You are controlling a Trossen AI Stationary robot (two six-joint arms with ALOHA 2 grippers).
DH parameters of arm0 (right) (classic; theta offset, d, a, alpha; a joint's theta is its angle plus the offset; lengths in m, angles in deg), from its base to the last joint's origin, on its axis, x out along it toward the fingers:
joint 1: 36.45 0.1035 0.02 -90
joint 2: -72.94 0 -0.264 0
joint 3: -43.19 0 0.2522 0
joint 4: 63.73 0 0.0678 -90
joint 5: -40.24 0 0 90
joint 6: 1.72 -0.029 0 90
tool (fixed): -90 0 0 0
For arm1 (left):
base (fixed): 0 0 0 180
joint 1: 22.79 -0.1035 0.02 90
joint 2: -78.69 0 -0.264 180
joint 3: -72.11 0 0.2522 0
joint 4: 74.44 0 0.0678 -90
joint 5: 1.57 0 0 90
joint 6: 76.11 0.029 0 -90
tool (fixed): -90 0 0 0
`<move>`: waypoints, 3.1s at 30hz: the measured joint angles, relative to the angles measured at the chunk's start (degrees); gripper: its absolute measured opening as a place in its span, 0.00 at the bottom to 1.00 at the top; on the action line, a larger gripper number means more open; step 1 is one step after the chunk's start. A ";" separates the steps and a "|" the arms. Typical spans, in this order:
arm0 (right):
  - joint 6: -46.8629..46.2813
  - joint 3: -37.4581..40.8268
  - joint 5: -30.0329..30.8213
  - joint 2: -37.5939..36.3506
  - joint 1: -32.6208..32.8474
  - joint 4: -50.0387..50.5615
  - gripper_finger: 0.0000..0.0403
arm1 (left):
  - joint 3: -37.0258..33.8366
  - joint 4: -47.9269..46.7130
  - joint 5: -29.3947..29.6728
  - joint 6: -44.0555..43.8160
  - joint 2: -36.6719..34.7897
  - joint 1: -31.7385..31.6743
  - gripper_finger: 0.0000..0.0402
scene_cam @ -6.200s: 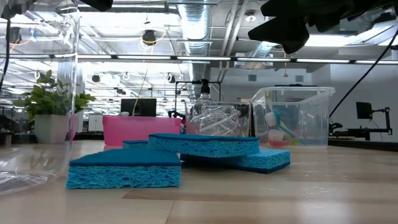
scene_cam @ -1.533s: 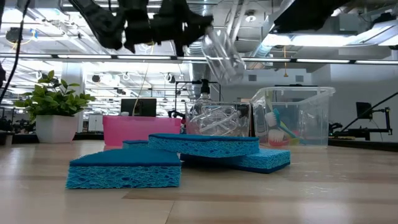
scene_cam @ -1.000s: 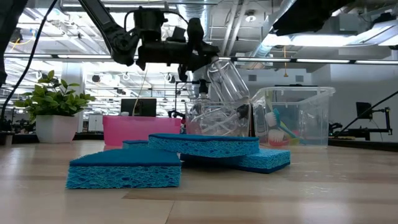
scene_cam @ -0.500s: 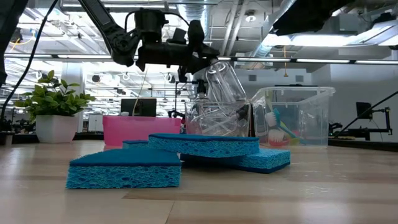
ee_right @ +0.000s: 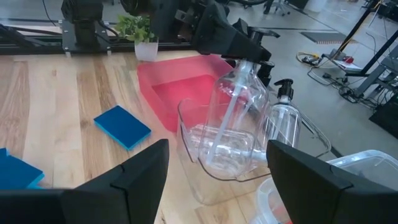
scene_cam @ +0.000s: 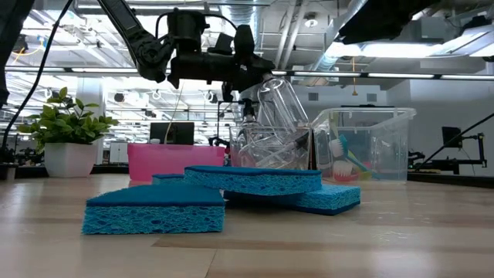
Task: Pick & Place Kitchen Sink Supplies
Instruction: Put the soap dispenser into the left transparent bin
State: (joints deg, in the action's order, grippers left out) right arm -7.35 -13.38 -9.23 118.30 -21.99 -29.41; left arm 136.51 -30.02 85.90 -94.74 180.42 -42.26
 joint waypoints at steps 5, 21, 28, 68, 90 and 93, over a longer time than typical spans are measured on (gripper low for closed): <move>0.00 0.00 -0.01 0.00 0.02 0.00 0.66 | -0.02 -0.34 -0.04 2.00 0.00 0.52 0.40; 0.02 0.00 -0.01 0.00 0.02 0.02 0.66 | -0.07 -3.87 -1.05 9.29 0.02 0.94 0.46; 0.02 0.00 -0.03 0.00 0.02 0.02 0.66 | -0.07 -8.30 -1.98 17.39 0.00 1.23 0.46; 0.02 0.00 -0.21 0.00 0.02 0.04 0.66 | -1.77 -17.55 -3.04 30.77 -6.08 2.24 0.54; 0.01 0.00 -1.17 0.00 0.00 0.55 0.66 | -1.51 -25.79 -3.54 31.15 -8.21 1.98 0.58; 0.00 0.01 -2.22 0.00 0.02 0.66 0.66 | -1.63 -30.93 -3.26 32.17 -11.78 1.96 0.58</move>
State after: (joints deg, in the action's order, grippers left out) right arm -7.35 -13.37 -11.45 118.30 -21.97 -28.75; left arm 134.88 -60.95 82.64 -62.56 168.64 -40.30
